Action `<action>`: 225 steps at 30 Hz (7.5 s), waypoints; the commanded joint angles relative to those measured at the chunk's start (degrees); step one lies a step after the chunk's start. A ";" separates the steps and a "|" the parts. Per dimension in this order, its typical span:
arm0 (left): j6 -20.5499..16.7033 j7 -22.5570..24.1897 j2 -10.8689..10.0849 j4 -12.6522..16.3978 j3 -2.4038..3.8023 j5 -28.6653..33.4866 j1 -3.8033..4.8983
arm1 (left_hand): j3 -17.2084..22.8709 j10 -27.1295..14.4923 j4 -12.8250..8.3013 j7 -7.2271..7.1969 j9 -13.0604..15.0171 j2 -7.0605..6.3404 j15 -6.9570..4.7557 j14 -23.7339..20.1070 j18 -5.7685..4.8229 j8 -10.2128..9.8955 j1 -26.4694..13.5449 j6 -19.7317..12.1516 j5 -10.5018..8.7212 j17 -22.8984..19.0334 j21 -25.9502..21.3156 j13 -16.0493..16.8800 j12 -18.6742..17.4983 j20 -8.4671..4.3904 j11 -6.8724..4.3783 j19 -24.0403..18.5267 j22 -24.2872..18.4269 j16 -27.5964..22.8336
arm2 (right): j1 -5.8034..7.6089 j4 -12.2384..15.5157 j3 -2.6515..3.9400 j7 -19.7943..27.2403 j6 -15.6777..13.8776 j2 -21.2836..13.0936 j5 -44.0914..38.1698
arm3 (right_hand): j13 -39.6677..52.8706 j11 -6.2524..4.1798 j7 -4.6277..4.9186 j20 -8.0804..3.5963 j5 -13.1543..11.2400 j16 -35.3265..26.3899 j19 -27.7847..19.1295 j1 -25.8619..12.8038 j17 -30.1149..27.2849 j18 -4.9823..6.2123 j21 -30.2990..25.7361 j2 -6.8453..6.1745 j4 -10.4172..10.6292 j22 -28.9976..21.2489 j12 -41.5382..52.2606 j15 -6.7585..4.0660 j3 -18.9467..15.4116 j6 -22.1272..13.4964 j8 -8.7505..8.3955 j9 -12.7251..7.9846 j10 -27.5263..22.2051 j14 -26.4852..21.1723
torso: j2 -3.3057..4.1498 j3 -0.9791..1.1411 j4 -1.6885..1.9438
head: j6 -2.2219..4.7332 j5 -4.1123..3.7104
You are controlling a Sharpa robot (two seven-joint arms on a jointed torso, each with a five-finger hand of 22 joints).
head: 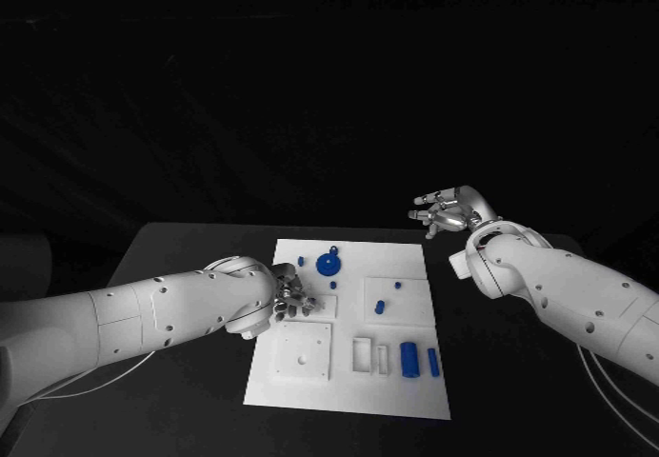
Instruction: Assemble the parts on the task board
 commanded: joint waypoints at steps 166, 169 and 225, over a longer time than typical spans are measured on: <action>1.12 1.79 -0.14 -1.18 0.67 5.05 0.42 | -11.25 1.32 -9.09 3.66 -23.06 11.10 0.79 -4.96 -4.10 0.97 9.65 -8.43 4.79 -10.53 -6.30 -0.07 -9.59 -2.82 1.75 -0.16 1.10 -3.74 | -1.67 -0.33 0.02 -0.07 1.06 -0.54 0.59 | -0.18 -0.07 0.20 0.57 1.48 -0.25 1.37 -0.73 0.05 0.32 0.57 -0.02 1.35 -1.21 0.29 0.20 -0.49 -1.35 -0.18 -0.05 -0.48 0.21 | -0.03 0.06 0.06 | -1.05 -0.16; 2.00 1.92 -0.63 -0.69 1.06 5.28 0.54 | -11.30 1.22 -9.18 3.72 -23.18 11.18 0.87 -5.10 -4.09 0.79 10.09 -8.49 3.70 -10.59 -6.31 -0.14 -9.80 -2.75 1.80 -0.35 1.08 -3.85 | -1.74 -0.37 0.02 -0.08 1.13 -0.54 0.59 | -0.18 -0.07 0.20 0.57 1.48 -0.25 1.37 -0.73 0.05 0.32 0.57 -0.02 1.35 -1.21 0.29 0.20 -0.49 -1.35 -0.18 -0.05 -0.48 0.21 | -0.05 0.07 0.07 | -1.12 -0.14; 8.13 3.36 -1.96 -0.70 2.17 7.19 2.96 | 16.05 -0.74 -15.74 3.42 -2.32 8.22 0.49 -6.53 -4.21 0.14 -6.31 -10.06 -1.86 -12.42 -2.76 0.15 -9.03 -3.39 1.49 -2.45 0.75 -2.60 | -2.11 0.56 0.02 -0.16 2.88 -0.84 -0.19 | -0.18 -0.12 0.22 0.49 0.92 -0.13 1.32 -0.46 0.13 0.38 1.10 0.05 0.34 -1.10 0.30 0.12 0.64 -1.18 -0.17 -0.05 -0.34 0.34 | -0.01 -0.01 0.11 | -1.01 -0.20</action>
